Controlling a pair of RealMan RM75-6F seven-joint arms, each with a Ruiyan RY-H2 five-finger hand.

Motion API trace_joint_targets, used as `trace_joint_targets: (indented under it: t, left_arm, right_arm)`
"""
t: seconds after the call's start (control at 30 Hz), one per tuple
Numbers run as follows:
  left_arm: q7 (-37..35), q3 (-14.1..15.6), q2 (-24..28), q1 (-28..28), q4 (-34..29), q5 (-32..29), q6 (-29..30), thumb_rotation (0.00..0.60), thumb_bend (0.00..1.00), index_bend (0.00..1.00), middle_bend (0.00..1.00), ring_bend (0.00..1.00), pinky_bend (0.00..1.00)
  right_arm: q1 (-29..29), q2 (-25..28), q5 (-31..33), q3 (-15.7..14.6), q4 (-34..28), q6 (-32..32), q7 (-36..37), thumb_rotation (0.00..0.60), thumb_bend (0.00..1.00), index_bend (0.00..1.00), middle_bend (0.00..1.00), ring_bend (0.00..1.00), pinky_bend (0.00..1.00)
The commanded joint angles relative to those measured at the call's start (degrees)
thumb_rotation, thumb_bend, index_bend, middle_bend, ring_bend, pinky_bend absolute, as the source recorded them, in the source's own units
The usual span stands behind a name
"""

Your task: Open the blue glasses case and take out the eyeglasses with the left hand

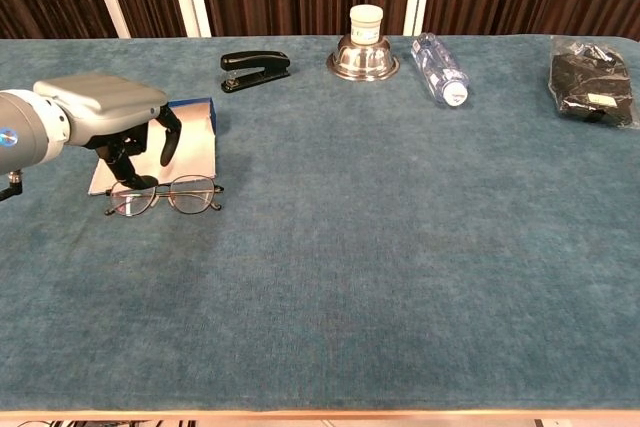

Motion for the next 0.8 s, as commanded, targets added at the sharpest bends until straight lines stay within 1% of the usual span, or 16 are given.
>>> trace_joint_targets:
  t: [0.03, 0.17, 0.3, 0.8]
  left_arm:
    - [0.3, 0.0, -0.2, -0.1, 0.1, -0.5, 0.0, 0.6, 0.27, 0.49, 1.0, 0.95, 1.0]
    - [0.3, -0.2, -0.5, 0.0, 0.3, -1.2, 0.1, 0.6, 0.28, 0.49, 1.0, 0.95, 1.0]
    - [-0.1, -0.5, -0.9, 0.0, 0.6, -2.1, -0.2, 0.6, 0.33, 0.49, 1.0, 0.95, 1.0]
    - [-0.2, -0.4, -1.7, 0.0, 1.5, -3.3, -0.5, 0.6, 0.33, 0.5, 1.0, 0.95, 1.0]
  right_arm:
    - [0.0, 0.0, 0.0, 0.0, 0.0, 0.0, 0.0, 0.6, 0.2, 0.0, 0.0, 0.0, 0.2]
    - [0.0, 0.0, 0.0, 0.0, 0.0, 0.0, 0.0, 0.6, 0.2, 0.0, 0.0, 0.0, 0.2]
    - [0.0, 0.0, 0.0, 0.0, 0.0, 0.0, 0.1, 0.6, 0.2, 0.0, 0.0, 0.0, 0.2]
    - [0.0, 0.0, 0.0, 0.0, 0.0, 0.0, 0.1, 0.6, 0.2, 0.0, 0.0, 0.0, 0.2]
